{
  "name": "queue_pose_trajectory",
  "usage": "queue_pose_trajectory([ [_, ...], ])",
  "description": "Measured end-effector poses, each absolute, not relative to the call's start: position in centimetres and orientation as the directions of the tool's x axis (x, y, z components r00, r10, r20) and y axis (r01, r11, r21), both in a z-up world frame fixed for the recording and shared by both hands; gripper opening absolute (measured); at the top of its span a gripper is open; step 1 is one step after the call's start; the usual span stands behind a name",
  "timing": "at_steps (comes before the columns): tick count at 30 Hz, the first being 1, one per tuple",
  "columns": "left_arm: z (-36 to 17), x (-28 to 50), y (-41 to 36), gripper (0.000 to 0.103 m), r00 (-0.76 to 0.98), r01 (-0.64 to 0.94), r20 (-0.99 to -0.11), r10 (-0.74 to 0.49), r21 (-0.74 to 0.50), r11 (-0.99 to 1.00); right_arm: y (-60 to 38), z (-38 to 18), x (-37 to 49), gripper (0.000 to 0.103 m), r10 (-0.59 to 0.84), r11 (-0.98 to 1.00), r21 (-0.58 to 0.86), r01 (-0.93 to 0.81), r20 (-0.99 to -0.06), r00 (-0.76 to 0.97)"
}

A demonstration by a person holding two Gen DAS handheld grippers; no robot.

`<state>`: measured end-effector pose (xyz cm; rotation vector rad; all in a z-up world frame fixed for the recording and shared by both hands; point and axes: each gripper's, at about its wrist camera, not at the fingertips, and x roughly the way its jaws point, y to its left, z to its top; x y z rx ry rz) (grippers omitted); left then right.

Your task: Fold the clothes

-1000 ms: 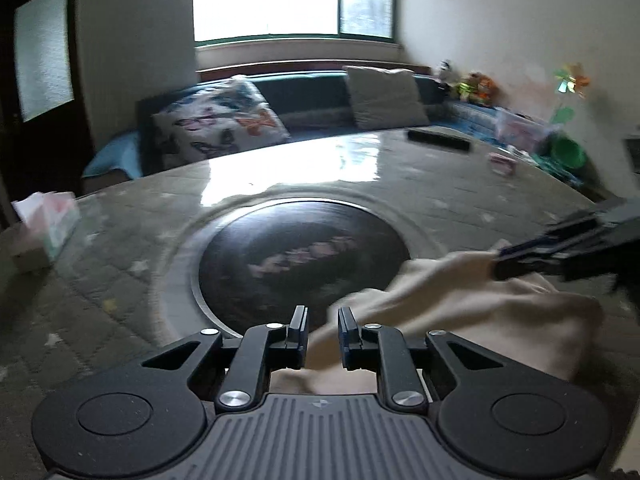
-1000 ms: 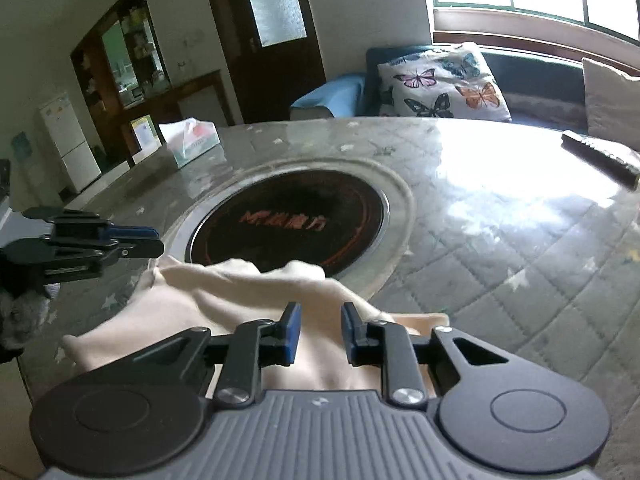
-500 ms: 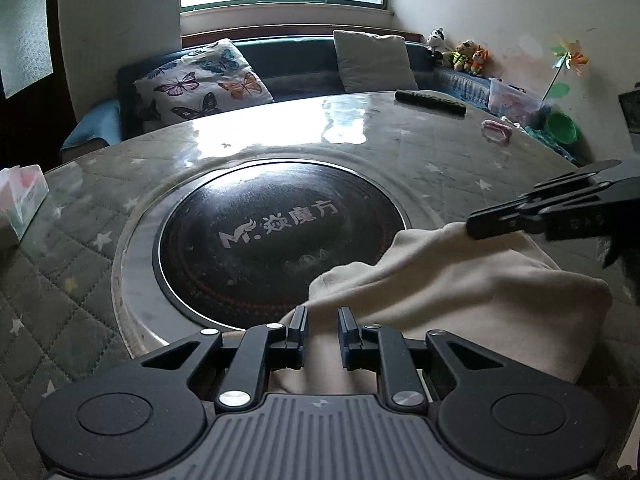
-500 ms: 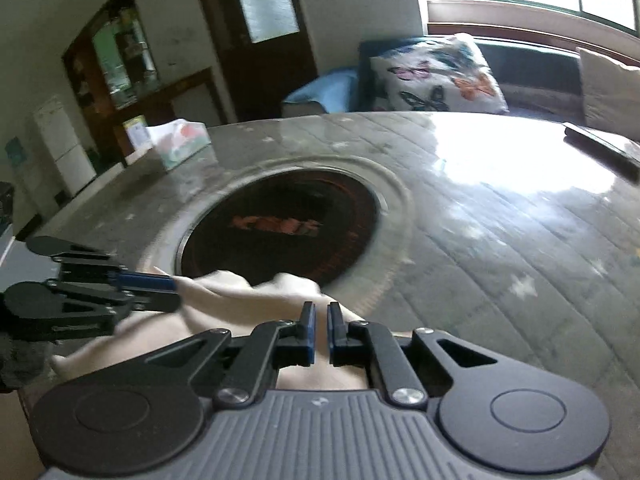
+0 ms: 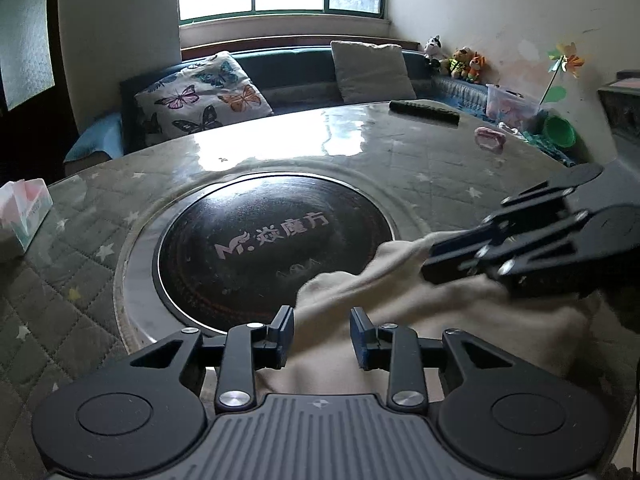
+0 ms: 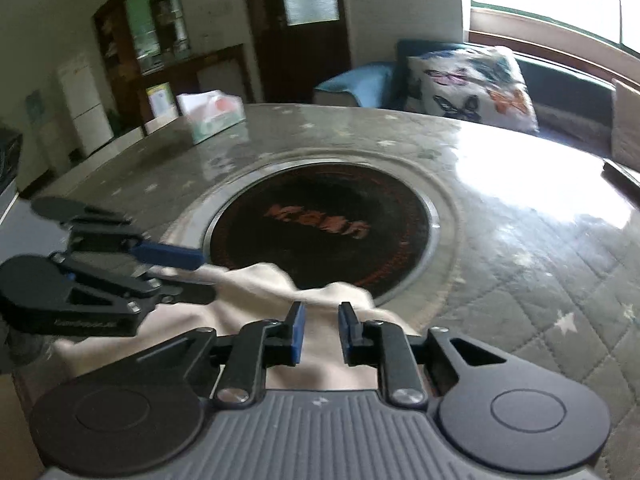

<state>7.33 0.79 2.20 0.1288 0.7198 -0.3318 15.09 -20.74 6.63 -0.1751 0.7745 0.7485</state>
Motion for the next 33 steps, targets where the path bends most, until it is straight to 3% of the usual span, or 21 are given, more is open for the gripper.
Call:
queue_pose_trajectory([
  [6, 2.0, 3.8, 0.8, 0.037, 0.732, 0.326, -0.648, -0.212, 0.059, 0.944, -19.3, 5.5, 13.0, 0.026, 0.516, 0.714, 0.031, -0.700, -0.699, 0.495],
  [9, 1.9, 1.9, 1.2, 0.038, 0.752, 0.313, -0.629, -0.196, 0.079, 0.947, -19.0, 6.3, 11.3, 0.035, 0.543, 0.683, 0.010, -0.731, -0.676, 0.498],
  [21, 0.3, -1.9, 2.7, 0.040, 0.782, 0.231, -0.607, -0.142, 0.069, 0.971, -16.8, 5.1, 5.0, 0.038, 0.582, 0.580, -0.066, -0.812, -0.663, 0.471],
  [33, -0.2, -2.6, 2.6, 0.044, 0.800, 0.212, -0.587, -0.124, 0.083, 0.974, -20.8, 5.9, 3.2, 0.038, 0.602, 0.650, 0.021, -0.760, -0.625, 0.498],
])
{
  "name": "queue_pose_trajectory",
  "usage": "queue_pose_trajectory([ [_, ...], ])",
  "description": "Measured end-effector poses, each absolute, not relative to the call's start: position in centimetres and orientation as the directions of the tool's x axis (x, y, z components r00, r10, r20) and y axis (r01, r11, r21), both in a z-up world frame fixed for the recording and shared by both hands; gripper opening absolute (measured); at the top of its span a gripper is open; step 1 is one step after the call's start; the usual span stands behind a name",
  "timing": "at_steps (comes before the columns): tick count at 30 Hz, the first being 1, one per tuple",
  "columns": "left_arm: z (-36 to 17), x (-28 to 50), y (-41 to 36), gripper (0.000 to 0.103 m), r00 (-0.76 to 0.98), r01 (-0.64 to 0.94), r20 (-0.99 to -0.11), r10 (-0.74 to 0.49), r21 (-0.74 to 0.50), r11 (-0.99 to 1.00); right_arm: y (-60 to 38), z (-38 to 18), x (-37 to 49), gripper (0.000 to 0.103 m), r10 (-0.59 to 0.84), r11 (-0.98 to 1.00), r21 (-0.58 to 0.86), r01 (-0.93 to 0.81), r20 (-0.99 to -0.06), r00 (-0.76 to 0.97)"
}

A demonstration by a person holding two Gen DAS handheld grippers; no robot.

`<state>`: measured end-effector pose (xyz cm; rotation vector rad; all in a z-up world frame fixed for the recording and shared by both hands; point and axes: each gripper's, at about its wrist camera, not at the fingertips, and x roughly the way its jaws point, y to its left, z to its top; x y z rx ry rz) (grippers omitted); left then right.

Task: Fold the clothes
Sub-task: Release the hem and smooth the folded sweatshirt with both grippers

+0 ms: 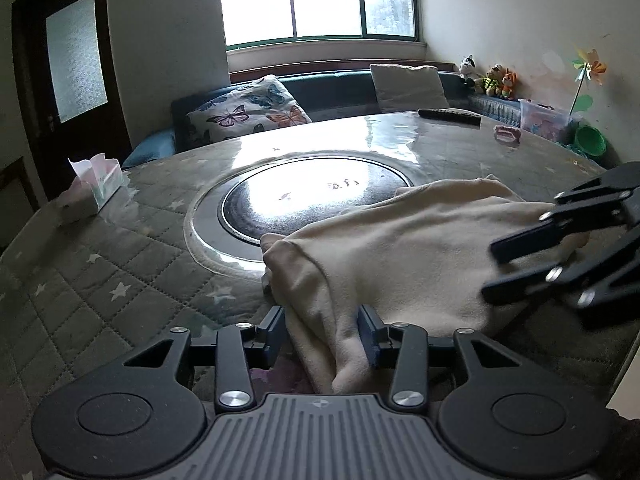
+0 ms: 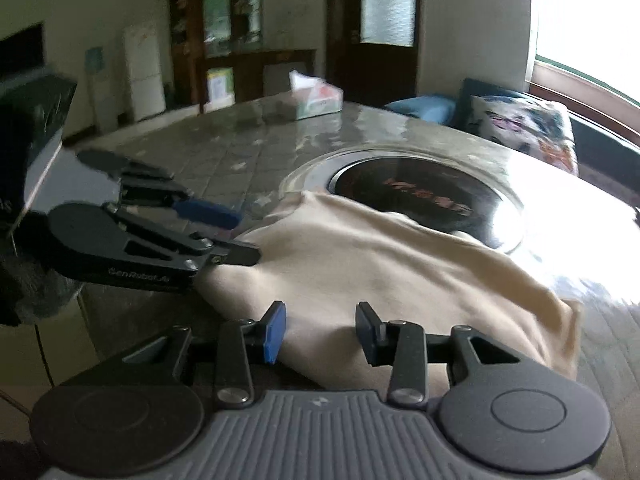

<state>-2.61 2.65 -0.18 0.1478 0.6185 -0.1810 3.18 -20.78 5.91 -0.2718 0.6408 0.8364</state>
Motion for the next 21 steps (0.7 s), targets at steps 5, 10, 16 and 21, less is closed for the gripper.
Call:
queue_pose_trajectory([
  [5, -0.2, -2.6, 2.6, 0.044, 0.800, 0.209, -0.587, -0.122, 0.082, 0.975, -24.4, 5.8, 4.1, 0.038, 0.536, 0.742, 0.029, -0.670, -0.626, 0.567],
  [10, -0.3, -2.8, 2.4, 0.044, 0.801, 0.196, -0.587, -0.114, 0.077, 0.977, -27.4, 5.2, 4.3, 0.038, 0.513, 0.786, 0.075, -0.614, -0.634, 0.578],
  [16, -0.2, -2.6, 2.5, 0.044, 0.798, 0.188, -0.593, -0.109, 0.072, 0.980, -27.1, 6.6, 4.3, 0.039, 0.522, 0.787, 0.074, -0.612, -0.608, 0.598],
  [21, -0.2, -2.4, 3.0, 0.048, 0.789, 0.194, -0.601, -0.125, 0.052, 0.980, -26.8, 5.3, 7.2, 0.039, 0.504, 0.816, 0.128, -0.564, -0.636, 0.585],
])
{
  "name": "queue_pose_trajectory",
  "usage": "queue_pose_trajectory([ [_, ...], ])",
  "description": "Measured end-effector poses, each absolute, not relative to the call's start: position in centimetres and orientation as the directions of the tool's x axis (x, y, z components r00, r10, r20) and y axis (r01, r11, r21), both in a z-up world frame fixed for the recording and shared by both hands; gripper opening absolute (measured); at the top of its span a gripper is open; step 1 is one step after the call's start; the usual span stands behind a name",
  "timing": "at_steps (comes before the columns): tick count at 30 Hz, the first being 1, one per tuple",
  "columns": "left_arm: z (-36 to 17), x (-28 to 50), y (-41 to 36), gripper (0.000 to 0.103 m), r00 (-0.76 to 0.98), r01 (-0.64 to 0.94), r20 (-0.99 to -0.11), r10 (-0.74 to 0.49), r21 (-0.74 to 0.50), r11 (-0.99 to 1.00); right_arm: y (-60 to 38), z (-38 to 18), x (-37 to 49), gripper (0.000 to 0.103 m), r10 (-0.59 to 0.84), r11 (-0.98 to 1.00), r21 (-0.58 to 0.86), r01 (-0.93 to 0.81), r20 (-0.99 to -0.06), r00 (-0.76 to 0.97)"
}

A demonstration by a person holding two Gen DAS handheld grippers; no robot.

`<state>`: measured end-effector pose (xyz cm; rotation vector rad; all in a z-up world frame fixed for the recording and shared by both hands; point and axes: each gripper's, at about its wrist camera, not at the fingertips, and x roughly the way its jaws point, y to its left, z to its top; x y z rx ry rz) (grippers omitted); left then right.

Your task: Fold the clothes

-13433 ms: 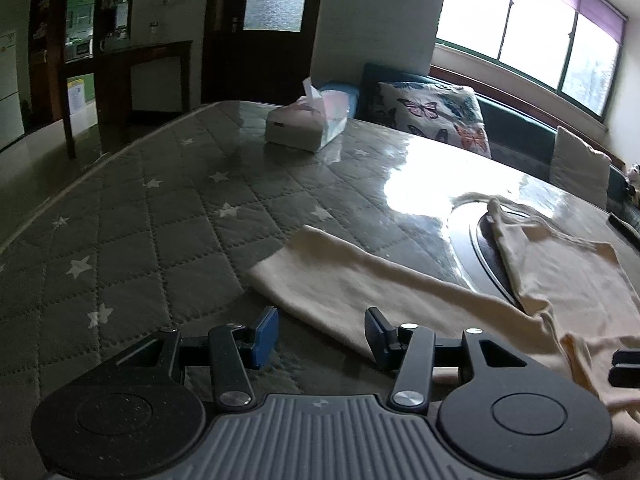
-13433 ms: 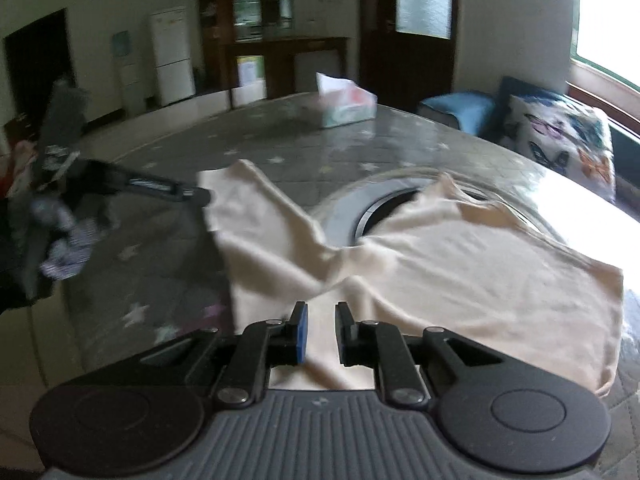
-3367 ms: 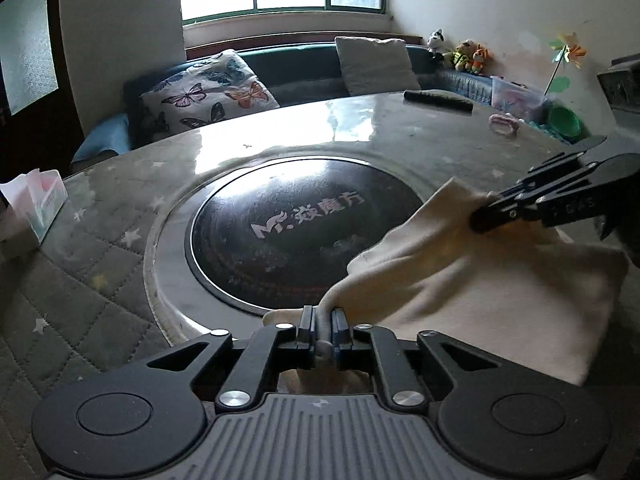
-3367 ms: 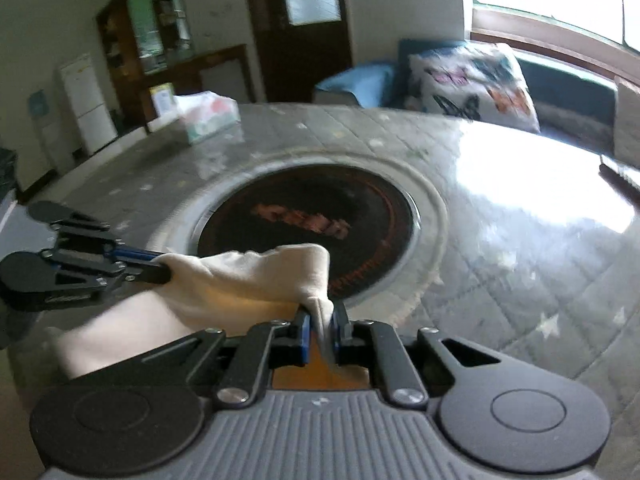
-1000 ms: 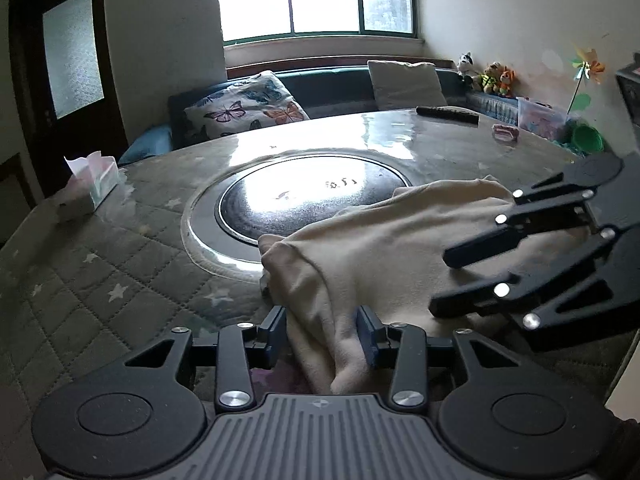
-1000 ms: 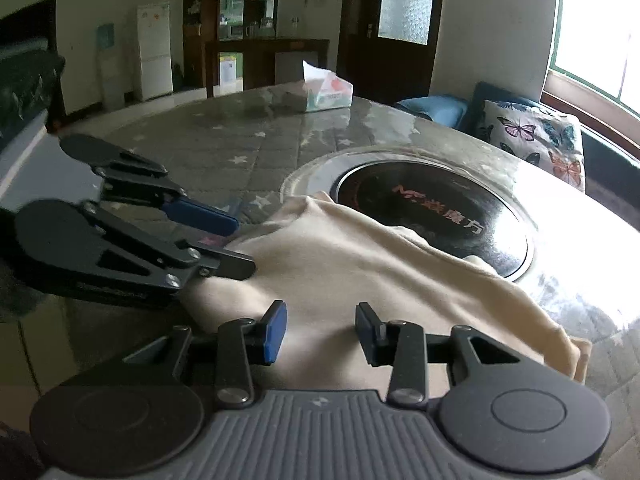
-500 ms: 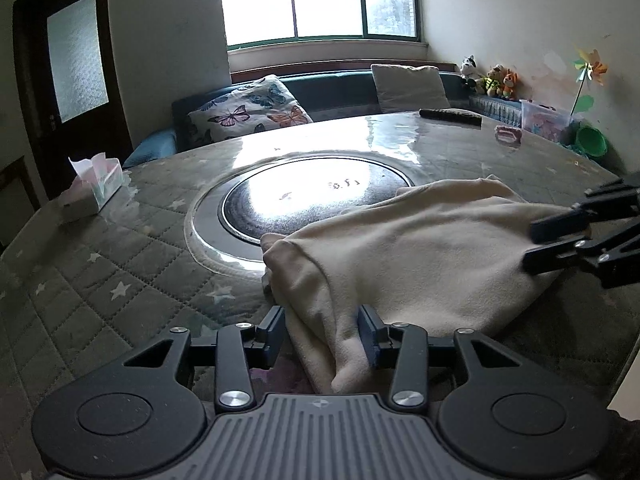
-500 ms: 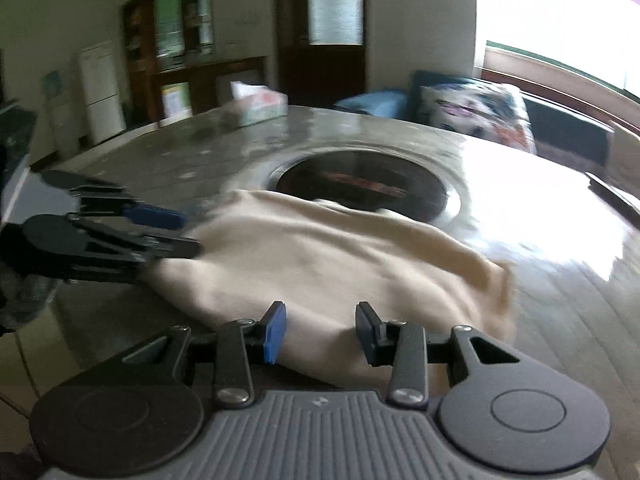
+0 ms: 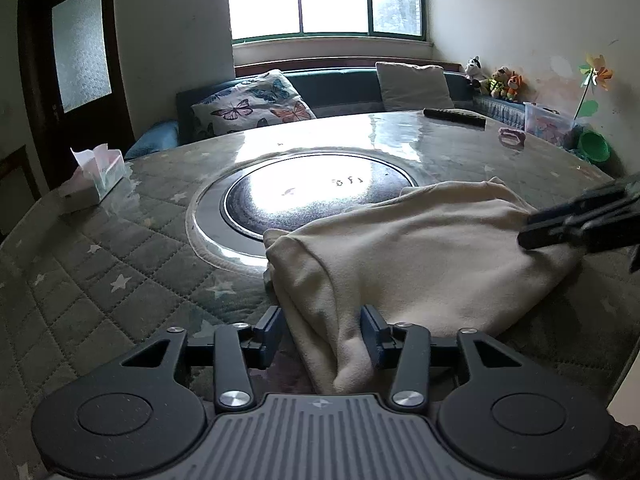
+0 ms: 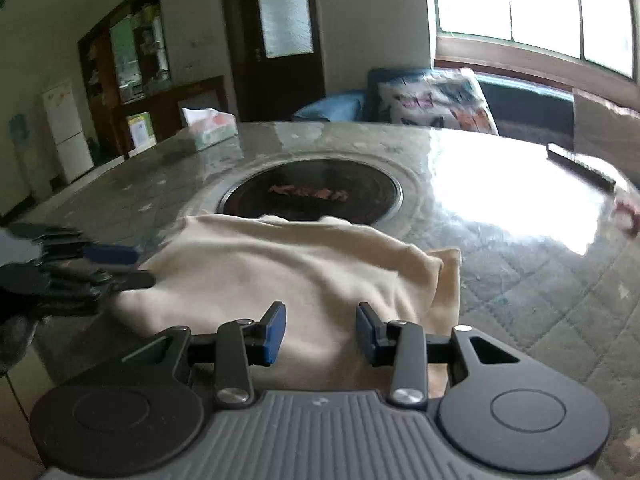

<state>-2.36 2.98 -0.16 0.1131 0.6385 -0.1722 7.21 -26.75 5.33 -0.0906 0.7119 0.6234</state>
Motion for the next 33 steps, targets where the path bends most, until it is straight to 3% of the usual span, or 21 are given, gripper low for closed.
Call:
queue_pose_trajectory([
  [21, -0.5, -1.7, 5.4, 0.055, 0.758, 0.274, -0.600, -0.258, -0.067, 0.959, -25.1, 5.6, 13.0, 0.037, 0.385, 0.906, 0.139, -0.401, -0.663, 0.642],
  [27, -0.3, -1.5, 5.6, 0.060, 0.758, 0.268, -0.600, -0.256, -0.071, 0.961, -24.5, 4.3, 15.2, 0.034, 0.349, 0.925, 0.145, -0.350, -0.688, 0.637],
  [33, 0.3, -1.8, 5.2, 0.073, 0.774, 0.247, -0.586, -0.243, -0.074, 0.966, -23.8, 5.6, 14.7, 0.034, 0.368, 0.912, 0.120, -0.393, -0.662, 0.653],
])
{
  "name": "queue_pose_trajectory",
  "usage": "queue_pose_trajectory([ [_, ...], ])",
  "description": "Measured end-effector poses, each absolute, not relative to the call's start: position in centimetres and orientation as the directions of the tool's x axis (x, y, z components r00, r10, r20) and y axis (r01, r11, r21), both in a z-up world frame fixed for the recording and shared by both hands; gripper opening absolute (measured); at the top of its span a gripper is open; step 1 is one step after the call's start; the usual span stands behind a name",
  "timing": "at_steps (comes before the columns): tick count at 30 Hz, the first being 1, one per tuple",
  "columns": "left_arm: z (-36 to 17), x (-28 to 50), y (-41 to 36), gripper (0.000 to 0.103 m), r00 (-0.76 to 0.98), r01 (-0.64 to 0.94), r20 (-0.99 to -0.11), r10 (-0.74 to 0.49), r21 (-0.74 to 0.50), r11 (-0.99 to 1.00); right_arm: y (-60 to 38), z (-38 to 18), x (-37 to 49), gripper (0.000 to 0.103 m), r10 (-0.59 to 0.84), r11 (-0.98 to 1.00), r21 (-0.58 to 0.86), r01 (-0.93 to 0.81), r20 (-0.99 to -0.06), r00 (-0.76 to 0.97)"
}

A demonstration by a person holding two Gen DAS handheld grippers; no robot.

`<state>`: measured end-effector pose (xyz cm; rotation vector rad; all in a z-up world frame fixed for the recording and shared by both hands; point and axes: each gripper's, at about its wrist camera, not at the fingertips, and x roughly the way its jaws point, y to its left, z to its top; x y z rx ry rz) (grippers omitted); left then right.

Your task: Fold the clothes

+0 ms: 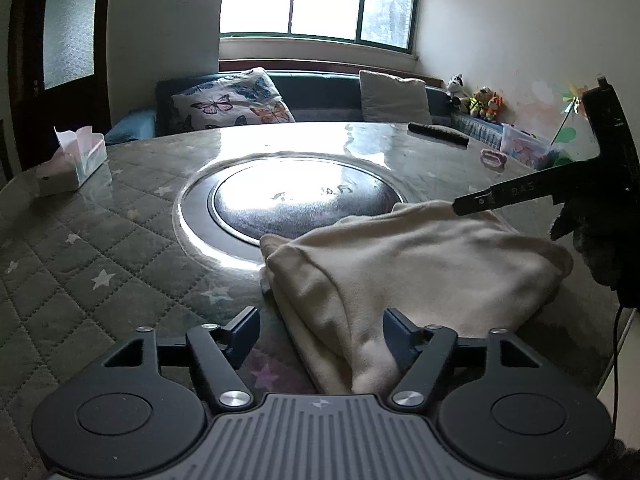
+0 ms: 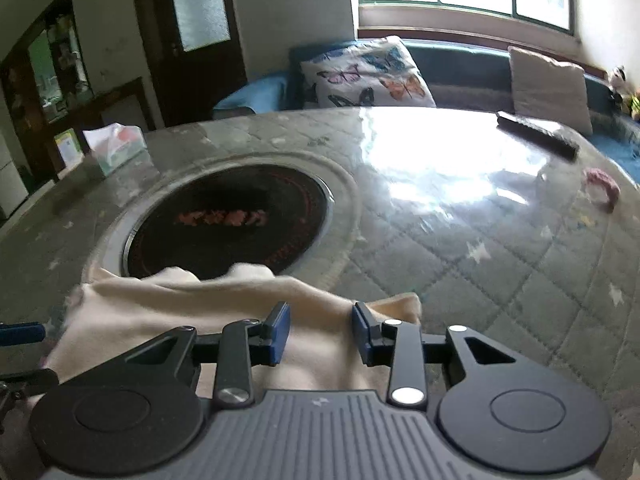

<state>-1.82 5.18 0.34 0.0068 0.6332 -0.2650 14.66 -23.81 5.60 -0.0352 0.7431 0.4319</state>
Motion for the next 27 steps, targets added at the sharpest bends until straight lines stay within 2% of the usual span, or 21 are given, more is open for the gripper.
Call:
queue_pose_trajectory([
  [6, 1.3, -1.6, 3.9, 0.096, 0.800, 0.199, -0.569, -0.192, -0.051, 0.979, -22.0, 5.4, 15.7, 0.034, 0.401, 0.885, 0.103, -0.454, -0.663, 0.632],
  [7, 1.5, -1.5, 3.8, 0.103, 0.805, 0.187, -0.564, -0.184, -0.053, 0.981, -21.8, 5.3, 15.9, 0.034, 0.404, 0.882, 0.100, -0.461, -0.665, 0.628],
  [12, 2.5, -0.4, 3.5, 0.103, 0.819, 0.131, -0.554, -0.151, -0.076, 0.988, -21.4, 4.7, 16.5, 0.036, 0.392, 0.876, 0.070, -0.478, -0.682, 0.618],
  [17, 2.8, 1.4, 3.4, 0.103, 0.812, 0.083, -0.573, -0.114, -0.079, 0.993, -22.2, 6.0, 15.0, 0.053, 0.436, 0.851, 0.073, -0.520, -0.651, 0.622],
  [21, 2.2, 3.0, 3.8, 0.103, 0.792, 0.021, -0.606, -0.073, -0.092, 0.996, -22.9, 6.4, 12.6, 0.056, 0.475, 0.819, 0.071, -0.570, -0.642, 0.603],
  [22, 1.9, 3.3, 3.9, 0.103, 0.784, 0.008, -0.617, -0.067, -0.098, 0.995, -23.2, 6.4, 11.9, 0.063, 0.480, 0.813, 0.070, -0.578, -0.641, 0.598],
  [23, 1.6, 3.5, 4.1, 0.103, 0.777, 0.000, -0.625, -0.067, -0.106, 0.994, -23.5, 6.4, 11.3, 0.064, 0.485, 0.809, 0.071, -0.583, -0.640, 0.596],
  [27, 0.7, 3.7, 4.0, 0.103, 0.760, -0.015, -0.647, -0.059, -0.109, 0.994, -25.0, 6.3, 8.6, 0.064, 0.523, 0.783, 0.085, -0.617, -0.626, 0.578],
])
